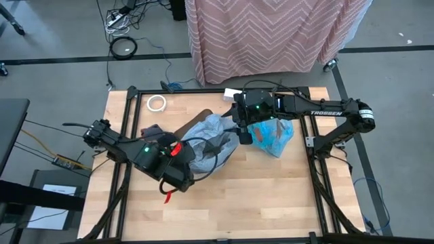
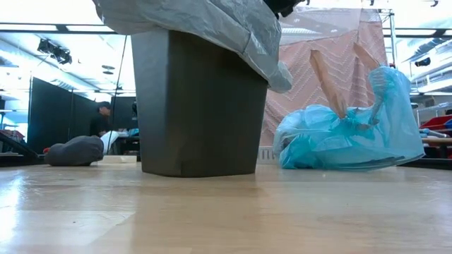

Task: Place trash/remove bag and relplace
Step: Put the gray trash bag into the black trash bin

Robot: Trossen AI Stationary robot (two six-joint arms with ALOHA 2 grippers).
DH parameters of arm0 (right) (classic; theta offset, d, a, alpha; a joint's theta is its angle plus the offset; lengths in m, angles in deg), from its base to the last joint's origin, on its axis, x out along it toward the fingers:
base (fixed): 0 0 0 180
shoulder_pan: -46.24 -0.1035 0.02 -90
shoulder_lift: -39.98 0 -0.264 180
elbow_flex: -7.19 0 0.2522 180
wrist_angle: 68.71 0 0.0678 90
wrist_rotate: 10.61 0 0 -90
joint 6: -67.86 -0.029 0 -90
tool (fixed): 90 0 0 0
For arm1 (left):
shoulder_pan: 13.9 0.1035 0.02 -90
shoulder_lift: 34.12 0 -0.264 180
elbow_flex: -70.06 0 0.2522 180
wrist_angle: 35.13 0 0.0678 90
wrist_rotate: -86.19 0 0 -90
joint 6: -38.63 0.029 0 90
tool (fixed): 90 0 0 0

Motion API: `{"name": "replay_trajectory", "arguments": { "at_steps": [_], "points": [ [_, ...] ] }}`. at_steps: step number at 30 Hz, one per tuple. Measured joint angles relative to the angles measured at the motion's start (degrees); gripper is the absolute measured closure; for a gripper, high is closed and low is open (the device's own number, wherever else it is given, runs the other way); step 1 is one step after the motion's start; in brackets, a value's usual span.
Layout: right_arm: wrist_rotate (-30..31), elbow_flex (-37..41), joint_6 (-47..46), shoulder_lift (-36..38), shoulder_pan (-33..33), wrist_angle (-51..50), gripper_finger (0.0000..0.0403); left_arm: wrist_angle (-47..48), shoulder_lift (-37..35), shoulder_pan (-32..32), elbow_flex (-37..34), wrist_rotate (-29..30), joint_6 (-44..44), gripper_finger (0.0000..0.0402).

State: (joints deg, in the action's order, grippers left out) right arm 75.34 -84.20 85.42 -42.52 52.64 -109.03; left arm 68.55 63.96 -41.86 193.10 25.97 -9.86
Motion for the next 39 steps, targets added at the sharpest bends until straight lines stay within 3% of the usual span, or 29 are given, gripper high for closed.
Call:
{"name": "replay_trajectory", "arguments": {
  "at_steps": [18, 24, 31, 39],
  "points": [
    [0.18, 0.04, -0.02, 0.0, -1.53, -3.07, 0.016, 0.08, -0.07, 1.39, -0.87, 2.93, 1.89, 0.0245],
    [4.27, 0.07, 0.7, -2.93, -1.57, -3.99, 0.017, -0.01, -0.11, 1.39, -0.87, 3.63, 3.37, 0.0245],
    [8.95, 0.04, 1.86, -4.86, -2.93, -1.77, 0.0231, 0.13, -0.11, 1.42, -0.9, 3.57, 3.5, 0.0245],
    [9.05, 0.07, 6.6, -2.97, -4.16, 0.1, 0.0298, 0.09, -0.13, 1.42, -0.9, 5.37, 2.78, 0.0245]
  ]
}}
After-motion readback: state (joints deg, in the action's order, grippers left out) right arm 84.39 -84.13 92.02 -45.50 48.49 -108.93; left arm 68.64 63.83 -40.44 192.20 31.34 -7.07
